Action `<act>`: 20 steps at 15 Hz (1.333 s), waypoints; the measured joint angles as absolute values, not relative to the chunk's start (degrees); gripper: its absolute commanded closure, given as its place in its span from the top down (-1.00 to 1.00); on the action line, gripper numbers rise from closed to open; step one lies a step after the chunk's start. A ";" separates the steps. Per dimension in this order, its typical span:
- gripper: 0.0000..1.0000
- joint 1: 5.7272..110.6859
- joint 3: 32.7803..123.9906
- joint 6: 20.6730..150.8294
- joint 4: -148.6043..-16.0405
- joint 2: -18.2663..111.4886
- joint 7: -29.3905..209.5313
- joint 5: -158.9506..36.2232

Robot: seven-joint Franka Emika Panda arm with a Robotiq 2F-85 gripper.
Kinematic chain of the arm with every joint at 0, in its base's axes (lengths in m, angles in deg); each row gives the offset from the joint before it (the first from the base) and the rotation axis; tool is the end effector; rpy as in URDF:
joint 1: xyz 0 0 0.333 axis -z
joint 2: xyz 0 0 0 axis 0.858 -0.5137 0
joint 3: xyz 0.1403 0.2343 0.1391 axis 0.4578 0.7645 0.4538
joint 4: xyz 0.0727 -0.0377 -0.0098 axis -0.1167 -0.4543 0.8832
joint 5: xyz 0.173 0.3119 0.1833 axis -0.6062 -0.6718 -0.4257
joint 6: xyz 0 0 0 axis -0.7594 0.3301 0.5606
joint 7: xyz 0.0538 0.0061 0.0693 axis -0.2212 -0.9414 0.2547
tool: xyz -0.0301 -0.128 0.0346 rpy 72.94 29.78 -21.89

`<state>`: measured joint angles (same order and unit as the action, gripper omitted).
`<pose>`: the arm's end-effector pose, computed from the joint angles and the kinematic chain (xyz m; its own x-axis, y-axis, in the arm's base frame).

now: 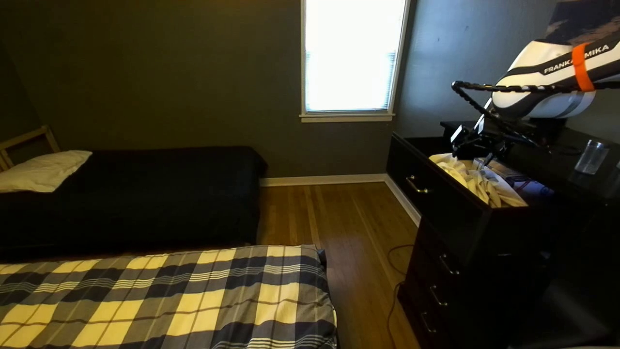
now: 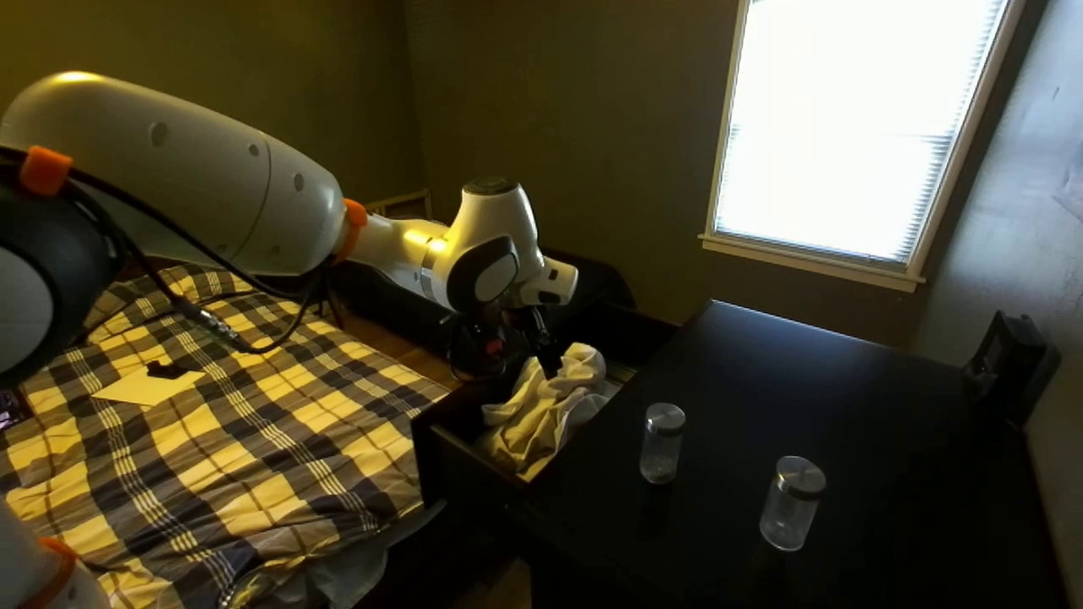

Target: Remove the white cloth from the open drawer and put it on the bed.

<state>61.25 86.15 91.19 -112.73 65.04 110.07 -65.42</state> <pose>0.5782 0.0172 0.4121 0.8666 -0.4045 0.2923 -0.3762 -0.9143 -0.1499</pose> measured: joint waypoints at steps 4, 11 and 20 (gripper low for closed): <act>0.61 60.52 86.15 91.19 -111.59 61.82 112.91 -62.45; -0.26 58.47 85.81 91.26 -110.14 58.75 117.11 -58.95; -0.99 57.68 84.78 91.31 -109.59 58.26 118.10 -56.87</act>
